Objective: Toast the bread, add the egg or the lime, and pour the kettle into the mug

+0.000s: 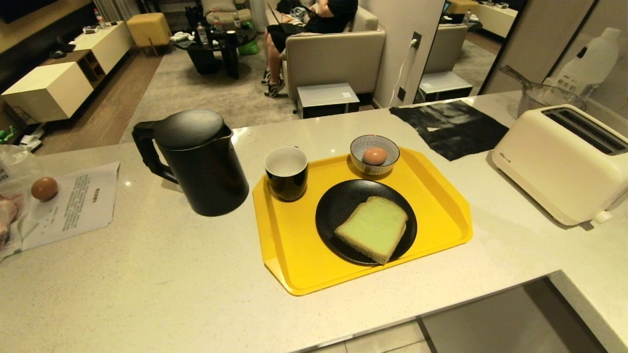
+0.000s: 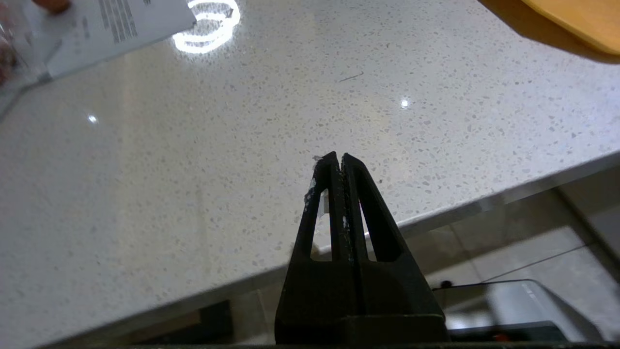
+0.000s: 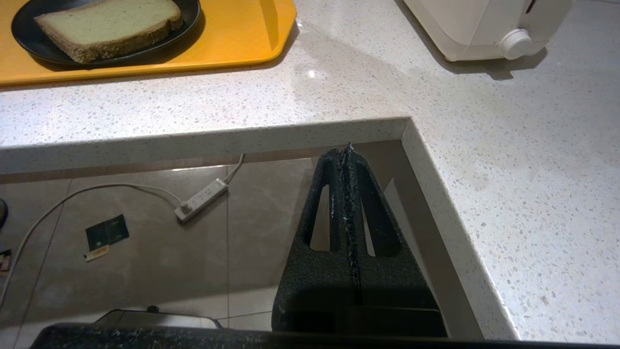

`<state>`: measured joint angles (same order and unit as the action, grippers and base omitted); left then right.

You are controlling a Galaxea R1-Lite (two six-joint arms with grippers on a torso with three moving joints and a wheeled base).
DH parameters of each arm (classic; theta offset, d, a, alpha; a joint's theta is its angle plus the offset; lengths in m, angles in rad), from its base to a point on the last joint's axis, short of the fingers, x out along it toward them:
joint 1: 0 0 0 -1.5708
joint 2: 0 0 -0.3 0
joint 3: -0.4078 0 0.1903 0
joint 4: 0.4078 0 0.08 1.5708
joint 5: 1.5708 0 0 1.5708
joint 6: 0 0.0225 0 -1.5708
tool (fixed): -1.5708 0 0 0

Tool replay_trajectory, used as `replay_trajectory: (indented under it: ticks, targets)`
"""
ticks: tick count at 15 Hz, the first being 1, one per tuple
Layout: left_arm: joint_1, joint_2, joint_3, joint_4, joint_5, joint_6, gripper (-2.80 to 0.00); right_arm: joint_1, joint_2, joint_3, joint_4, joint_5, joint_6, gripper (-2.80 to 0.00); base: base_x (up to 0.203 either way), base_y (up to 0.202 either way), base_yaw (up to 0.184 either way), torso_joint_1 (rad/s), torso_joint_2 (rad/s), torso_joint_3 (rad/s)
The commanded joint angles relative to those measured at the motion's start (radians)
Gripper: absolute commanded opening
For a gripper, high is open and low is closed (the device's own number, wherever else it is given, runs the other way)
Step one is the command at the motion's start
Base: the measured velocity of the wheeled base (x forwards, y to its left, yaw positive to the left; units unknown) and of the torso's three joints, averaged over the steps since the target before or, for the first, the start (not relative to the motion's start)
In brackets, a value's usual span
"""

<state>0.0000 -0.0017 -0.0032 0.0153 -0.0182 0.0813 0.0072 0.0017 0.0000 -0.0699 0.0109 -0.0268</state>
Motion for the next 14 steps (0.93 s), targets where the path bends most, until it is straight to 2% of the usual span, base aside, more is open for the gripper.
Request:
replay_trajectory:
  ticks: [1,14]
  targets:
    - [0.0,0.0,-0.003,0.0,0.016,-0.056,-2.8,0.0,0.001,0.026,-0.001,0.0,-0.001,-2.8,0.0,0.0,0.0,0.0,0.0,0.0]
    - [0.0,0.0,0.003,-0.024,0.02,-0.074,-2.8,0.0,0.001,0.026,-0.001,0.0,-0.001,-2.8,0.0,0.0,0.0,0.0,0.0,0.0]
